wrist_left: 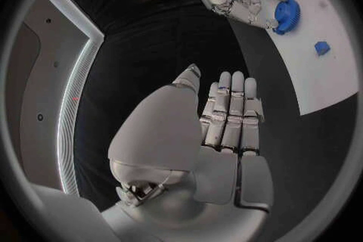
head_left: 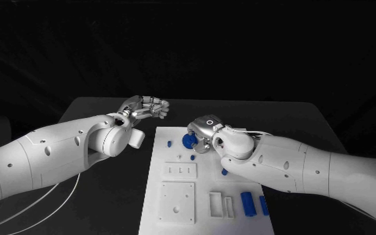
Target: Assemble the parts on the task board
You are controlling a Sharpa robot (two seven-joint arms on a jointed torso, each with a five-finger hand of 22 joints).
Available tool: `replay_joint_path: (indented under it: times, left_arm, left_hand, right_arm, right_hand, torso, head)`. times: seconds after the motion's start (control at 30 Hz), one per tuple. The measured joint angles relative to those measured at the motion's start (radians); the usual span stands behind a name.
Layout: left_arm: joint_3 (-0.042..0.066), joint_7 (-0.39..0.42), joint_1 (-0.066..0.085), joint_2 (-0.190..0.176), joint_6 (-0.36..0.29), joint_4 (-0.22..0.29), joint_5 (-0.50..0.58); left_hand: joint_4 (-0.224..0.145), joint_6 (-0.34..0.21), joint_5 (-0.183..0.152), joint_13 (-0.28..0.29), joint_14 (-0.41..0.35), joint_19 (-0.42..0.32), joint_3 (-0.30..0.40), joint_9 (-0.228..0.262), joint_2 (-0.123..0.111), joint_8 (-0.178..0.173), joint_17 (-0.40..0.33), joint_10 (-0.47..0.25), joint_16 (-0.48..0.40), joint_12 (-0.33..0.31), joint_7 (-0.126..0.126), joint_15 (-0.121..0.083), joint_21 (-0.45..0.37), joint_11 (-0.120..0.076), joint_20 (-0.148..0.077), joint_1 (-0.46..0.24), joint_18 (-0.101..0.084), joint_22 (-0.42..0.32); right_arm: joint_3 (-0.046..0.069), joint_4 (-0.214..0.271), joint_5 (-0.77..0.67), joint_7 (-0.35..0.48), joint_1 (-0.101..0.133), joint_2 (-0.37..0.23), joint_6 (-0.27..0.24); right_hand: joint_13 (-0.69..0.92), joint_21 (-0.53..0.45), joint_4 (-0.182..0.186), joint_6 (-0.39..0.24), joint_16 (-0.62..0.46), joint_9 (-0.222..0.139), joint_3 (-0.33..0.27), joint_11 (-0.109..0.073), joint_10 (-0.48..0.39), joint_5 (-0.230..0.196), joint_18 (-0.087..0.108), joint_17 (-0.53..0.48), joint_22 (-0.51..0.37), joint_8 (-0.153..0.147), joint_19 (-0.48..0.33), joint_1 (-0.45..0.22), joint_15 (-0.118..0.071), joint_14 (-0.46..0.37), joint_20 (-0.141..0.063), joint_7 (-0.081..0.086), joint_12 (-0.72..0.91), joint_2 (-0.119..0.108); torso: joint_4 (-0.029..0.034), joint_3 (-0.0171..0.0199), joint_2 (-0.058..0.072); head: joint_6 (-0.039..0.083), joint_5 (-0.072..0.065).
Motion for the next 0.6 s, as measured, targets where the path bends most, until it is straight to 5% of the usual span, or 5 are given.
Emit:
replay_joint_path:
  times: [0.6]
  left_arm:
    - [0.0,0.0,0.0,0.0,0.0,-0.001,0.0]
  left_hand:
    - [0.0,0.0,0.0,-0.001,0.0,0.0,0.0,0.0,0.0,0.0,-0.001,0.0,0.0,0.0,0.0,0.0,0.0,0.0,0.0,0.0,-0.005,0.0]
  right_arm:
    - [-0.003,-0.01,0.004,0.0,-0.003,0.01,0.004]
  right_hand:
    - [-0.004,0.0,-0.009,-0.031,-0.006,-0.012,-0.02,0.014,-0.007,0.0,-0.001,0.004,-0.001,-0.029,0.003,0.004,0.011,-0.005,-0.002,0.031,-0.004,-0.004]
  torso:
    - [-0.0016,0.0012,0.0]
  head:
    - [-0.001,0.003]
